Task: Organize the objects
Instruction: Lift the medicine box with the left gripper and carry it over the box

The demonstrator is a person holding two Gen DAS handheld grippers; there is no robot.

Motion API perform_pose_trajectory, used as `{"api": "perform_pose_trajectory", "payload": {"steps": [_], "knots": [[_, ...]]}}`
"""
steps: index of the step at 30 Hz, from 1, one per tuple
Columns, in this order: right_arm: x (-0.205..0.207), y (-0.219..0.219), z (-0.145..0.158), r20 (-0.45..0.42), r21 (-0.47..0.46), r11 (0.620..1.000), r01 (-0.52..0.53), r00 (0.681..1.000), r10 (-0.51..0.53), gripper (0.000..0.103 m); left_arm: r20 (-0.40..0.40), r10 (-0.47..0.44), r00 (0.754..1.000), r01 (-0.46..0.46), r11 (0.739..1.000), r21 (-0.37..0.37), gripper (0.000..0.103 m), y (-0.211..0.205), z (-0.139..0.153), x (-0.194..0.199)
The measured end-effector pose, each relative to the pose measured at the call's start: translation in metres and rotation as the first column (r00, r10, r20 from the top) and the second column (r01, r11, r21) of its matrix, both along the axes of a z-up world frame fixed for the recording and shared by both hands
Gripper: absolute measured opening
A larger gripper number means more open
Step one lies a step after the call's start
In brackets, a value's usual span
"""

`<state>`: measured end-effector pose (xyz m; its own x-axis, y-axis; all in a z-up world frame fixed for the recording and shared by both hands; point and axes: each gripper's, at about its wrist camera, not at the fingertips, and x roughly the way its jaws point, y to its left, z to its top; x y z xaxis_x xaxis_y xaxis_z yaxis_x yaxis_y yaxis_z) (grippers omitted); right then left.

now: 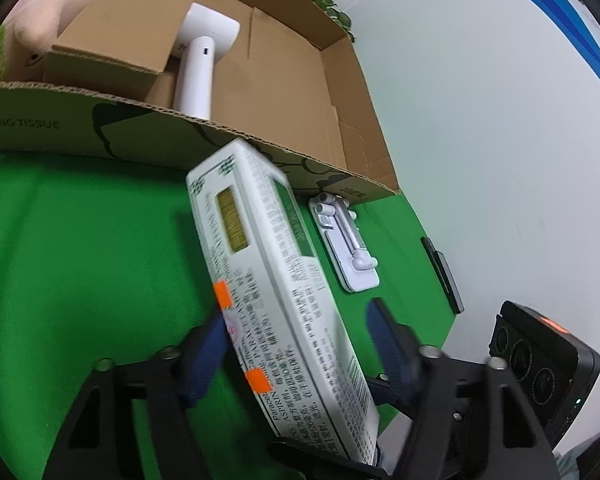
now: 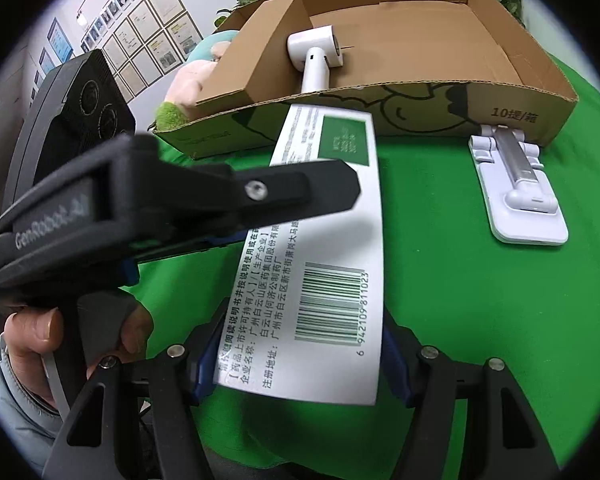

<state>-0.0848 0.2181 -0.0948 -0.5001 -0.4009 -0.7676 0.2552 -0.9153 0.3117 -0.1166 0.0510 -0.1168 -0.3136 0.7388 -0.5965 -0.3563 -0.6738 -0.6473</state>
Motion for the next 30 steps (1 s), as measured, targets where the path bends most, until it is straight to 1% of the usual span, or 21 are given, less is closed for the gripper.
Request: {"api": "perform_pose_trajectory", "payload": {"steps": [2,3,6,11,16,19,22,25,27,30], "knots": [[0.002,-0.002,0.002,-0.011,0.012,1.000,-0.008,1.000,0.008,0.065,-0.006,-0.007,1.000,0.007,1.000,-0.002,0.045,0.002,0.002,0.001],[0.011,0.001,0.004,-0.021,0.018,1.000,-0.007,1.000,0.007,0.064,-0.011,-0.010,1.000,0.010,1.000,-0.002,0.043,0.002,0.004,0.002],[0.014,0.002,0.008,-0.039,0.010,1.000,0.002,0.999,-0.002,0.064,-0.035,-0.022,0.999,0.022,1.000,0.004,0.041,0.002,0.014,0.004],[0.019,0.006,0.025,-0.096,0.000,1.000,0.023,0.995,-0.023,0.063,-0.092,-0.047,0.995,0.047,0.999,-0.006,0.039,0.005,0.041,0.004],[0.018,0.013,0.049,-0.158,-0.009,0.998,0.055,0.986,-0.056,0.063,-0.166,-0.089,0.982,0.086,0.996,-0.026,0.038,0.012,0.077,-0.003],[0.015,0.016,0.061,-0.185,-0.014,0.997,0.072,0.980,-0.074,0.063,-0.198,-0.105,0.975,0.100,0.994,-0.038,0.038,0.012,0.094,-0.008],[0.006,0.014,0.074,-0.210,-0.023,0.996,0.083,0.974,-0.086,0.063,-0.225,-0.110,0.968,0.104,0.994,-0.042,0.038,0.011,0.110,-0.015],[0.011,0.020,0.091,-0.239,-0.027,0.996,0.088,0.966,-0.092,0.063,-0.254,-0.112,0.961,0.105,0.994,-0.041,0.038,0.011,0.126,-0.020],[-0.003,0.012,0.099,-0.252,-0.030,0.996,0.088,0.963,-0.093,0.063,-0.280,-0.114,0.953,0.105,0.993,-0.048,0.038,0.009,0.138,-0.024],[-0.009,0.010,0.108,-0.266,-0.037,0.996,0.085,0.959,-0.092,0.062,-0.302,-0.113,0.947,0.101,0.993,-0.054,0.038,0.000,0.155,-0.031]]}}
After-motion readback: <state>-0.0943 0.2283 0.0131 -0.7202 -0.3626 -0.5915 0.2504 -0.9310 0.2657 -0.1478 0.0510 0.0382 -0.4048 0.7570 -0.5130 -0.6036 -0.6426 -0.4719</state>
